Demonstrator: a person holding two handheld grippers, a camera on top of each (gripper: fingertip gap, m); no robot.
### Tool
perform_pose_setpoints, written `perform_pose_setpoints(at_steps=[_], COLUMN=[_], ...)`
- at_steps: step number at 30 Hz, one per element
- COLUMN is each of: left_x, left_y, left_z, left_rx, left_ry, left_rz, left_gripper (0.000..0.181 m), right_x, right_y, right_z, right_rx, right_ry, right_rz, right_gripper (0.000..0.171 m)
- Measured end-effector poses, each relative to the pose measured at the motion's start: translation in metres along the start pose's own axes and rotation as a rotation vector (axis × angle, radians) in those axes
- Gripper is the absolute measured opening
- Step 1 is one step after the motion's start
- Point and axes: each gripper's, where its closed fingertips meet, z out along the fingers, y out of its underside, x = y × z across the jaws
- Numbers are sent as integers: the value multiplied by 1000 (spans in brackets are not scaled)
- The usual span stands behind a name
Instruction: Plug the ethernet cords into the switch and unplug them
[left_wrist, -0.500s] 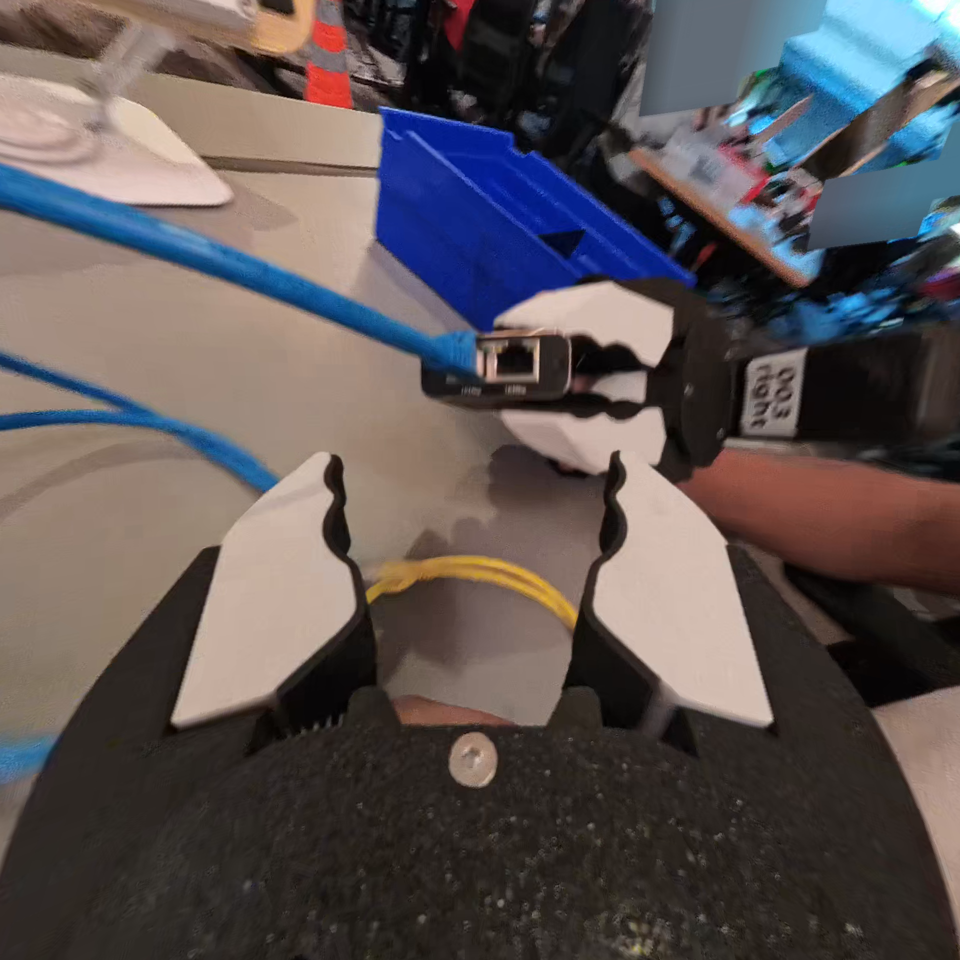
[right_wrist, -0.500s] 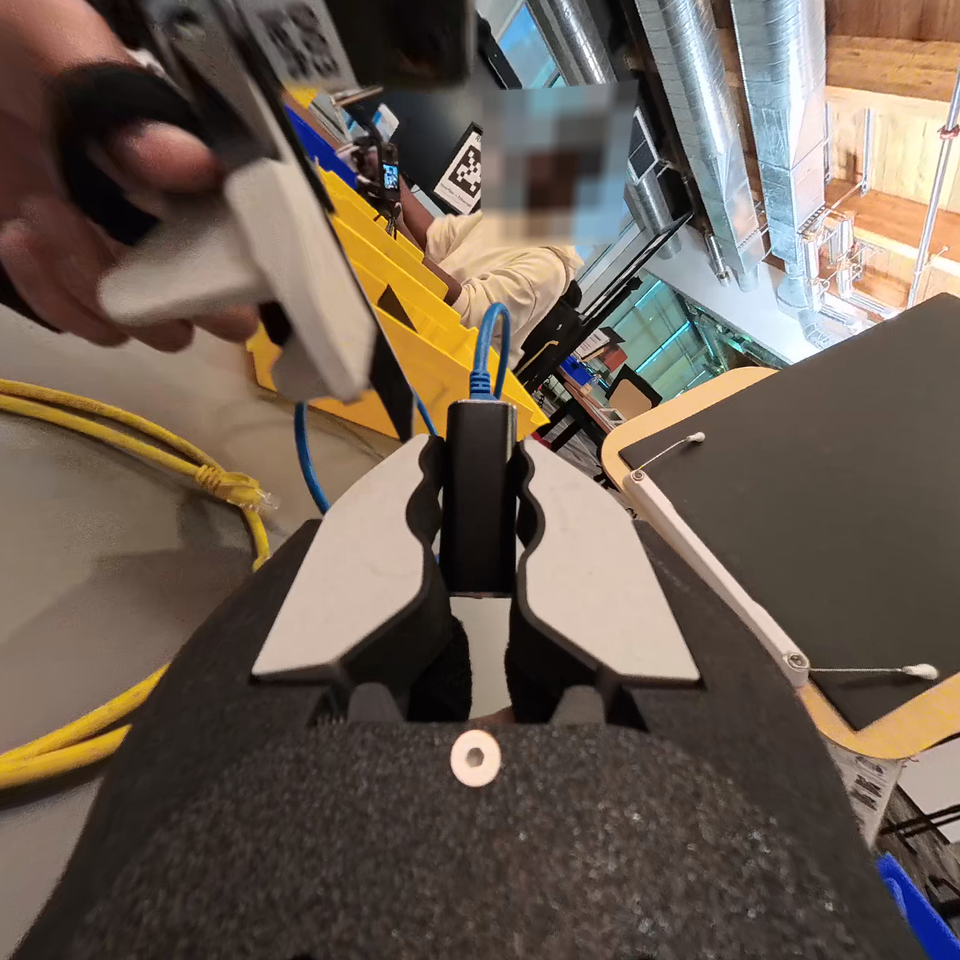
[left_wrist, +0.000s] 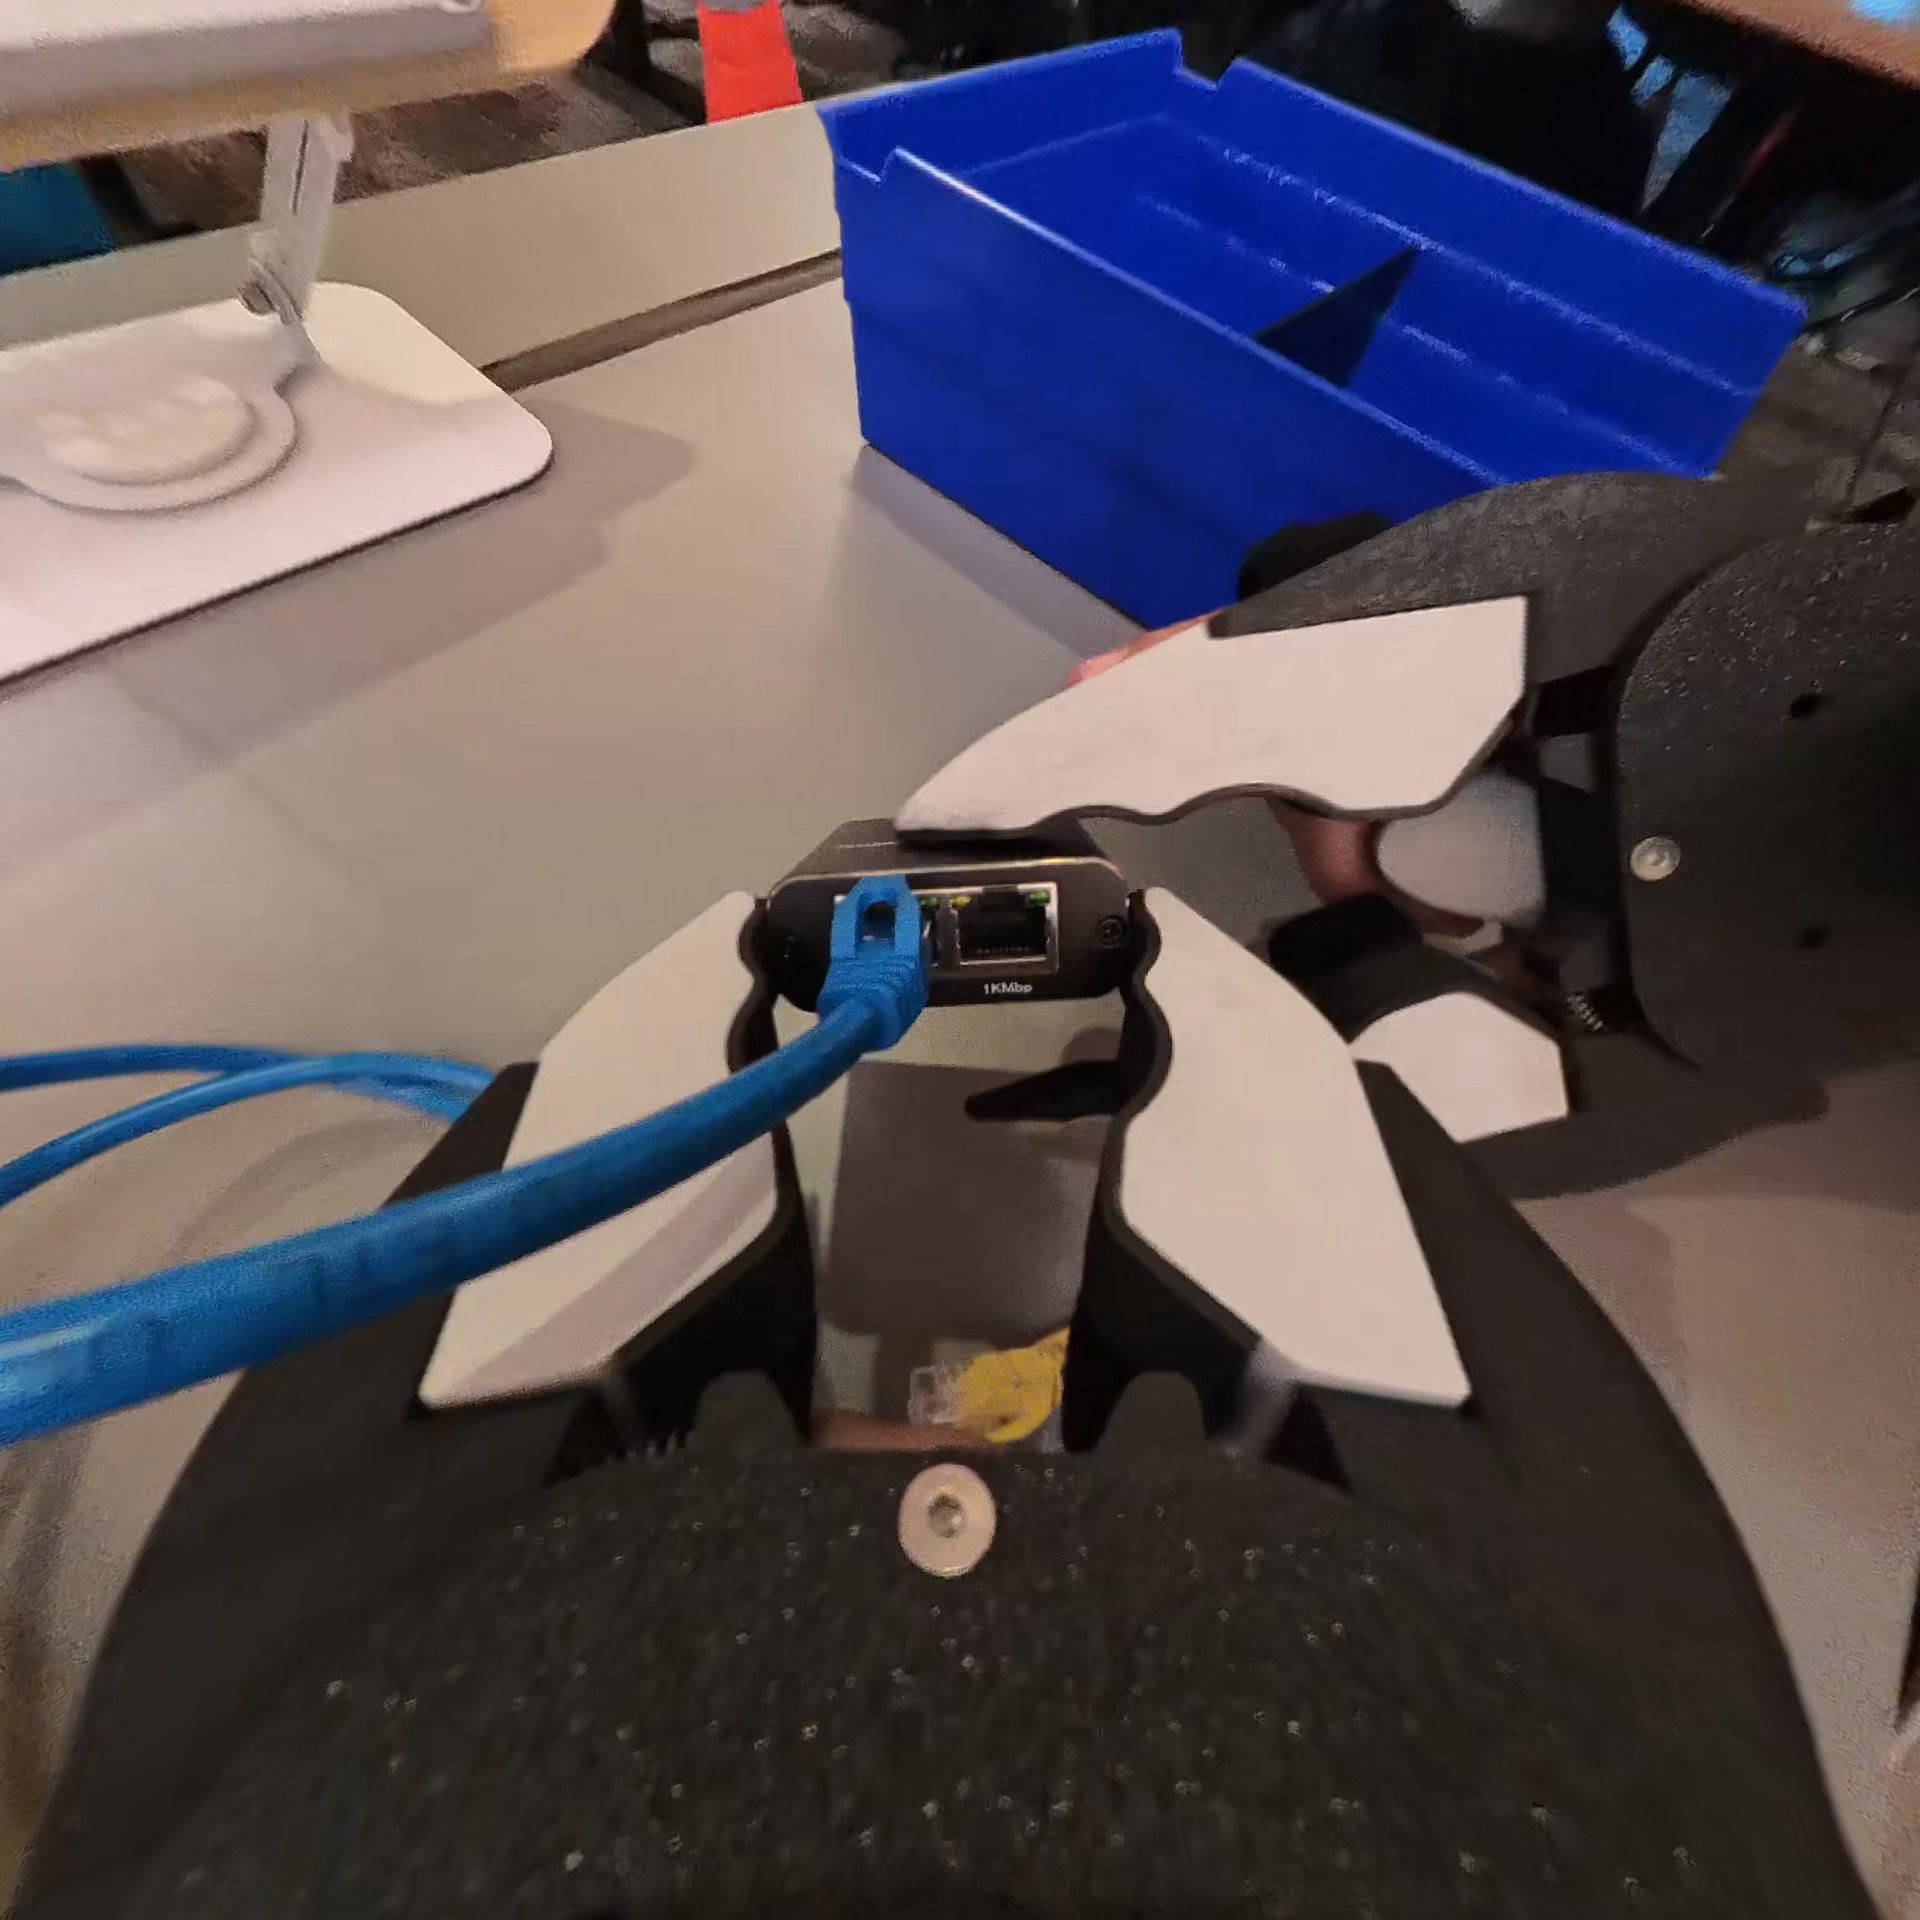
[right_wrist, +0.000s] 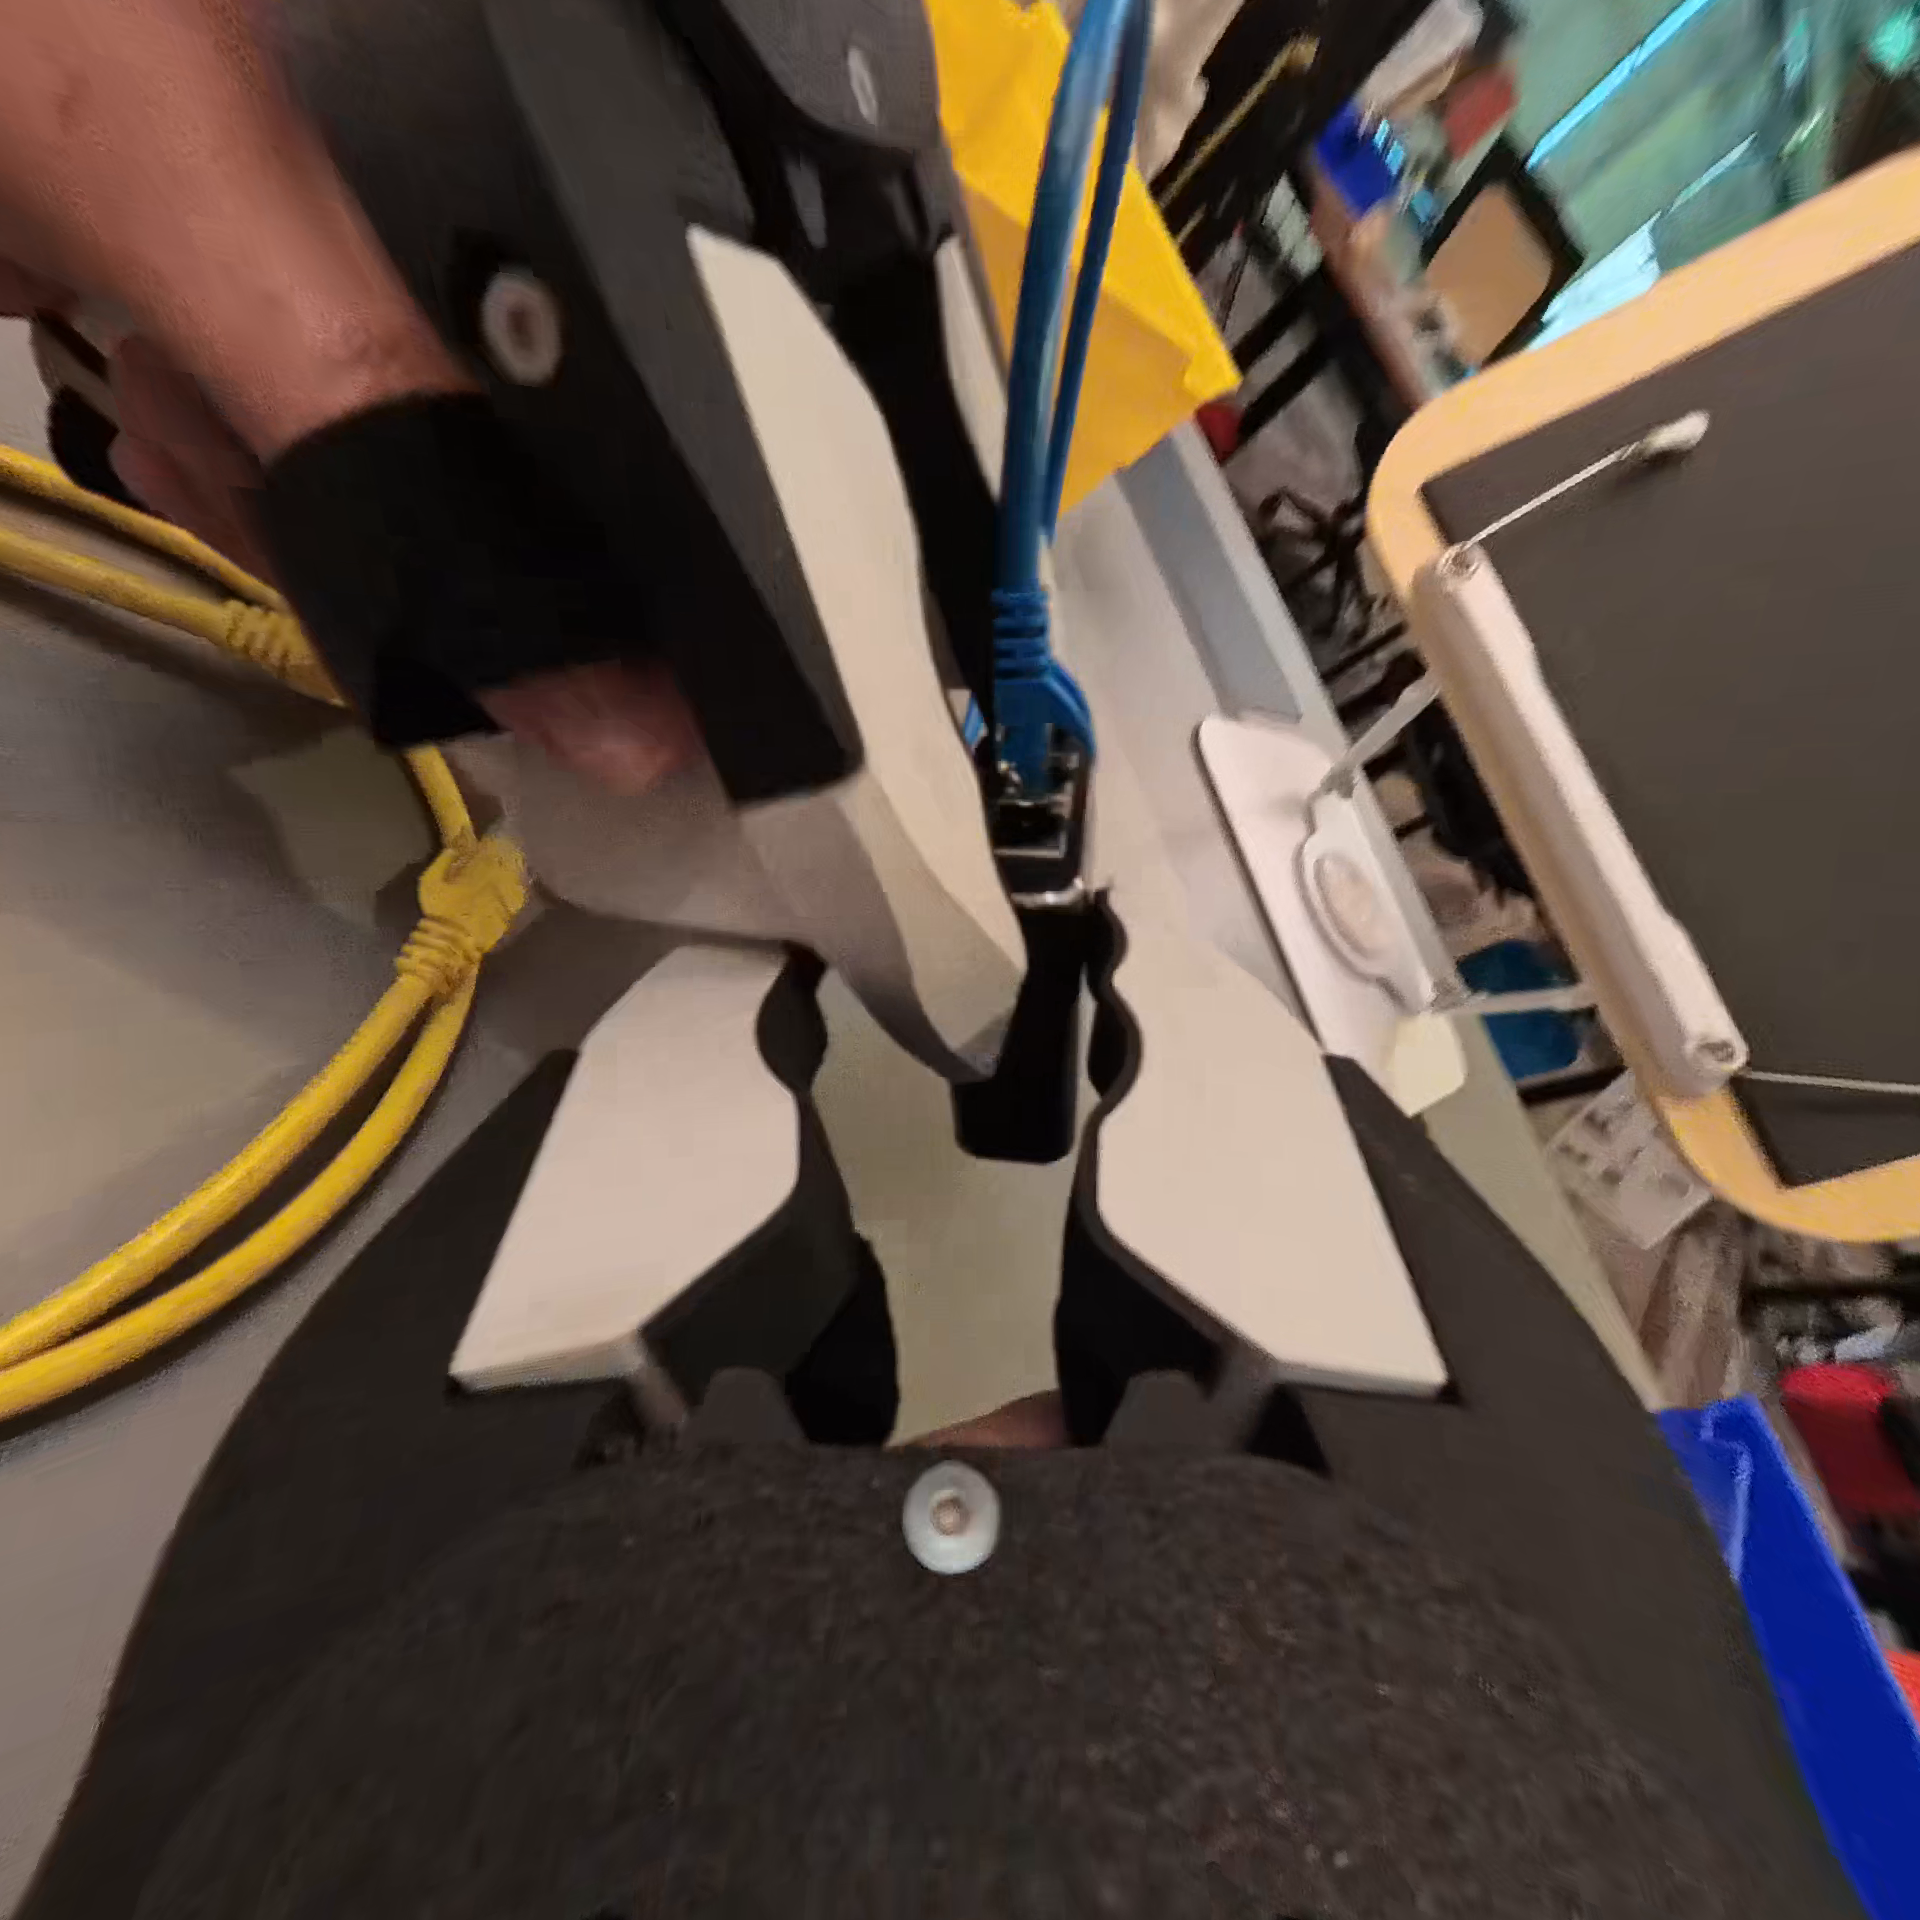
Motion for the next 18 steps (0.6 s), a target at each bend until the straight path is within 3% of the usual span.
perform_pose_setpoints(at_steps=[5, 18], left_x=[1, 9], left_y=[0, 11], left_z=[6, -7], left_rx=[-57, 3], left_ry=[-48, 82], left_rz=[-10, -36], left_gripper=[62, 64], right_x=[5, -1], right_y=[16, 26], right_z=[8, 16], right_rx=[-122, -99], right_ry=[-7, -11], right_rz=[57, 21], right_gripper=[35, 25])
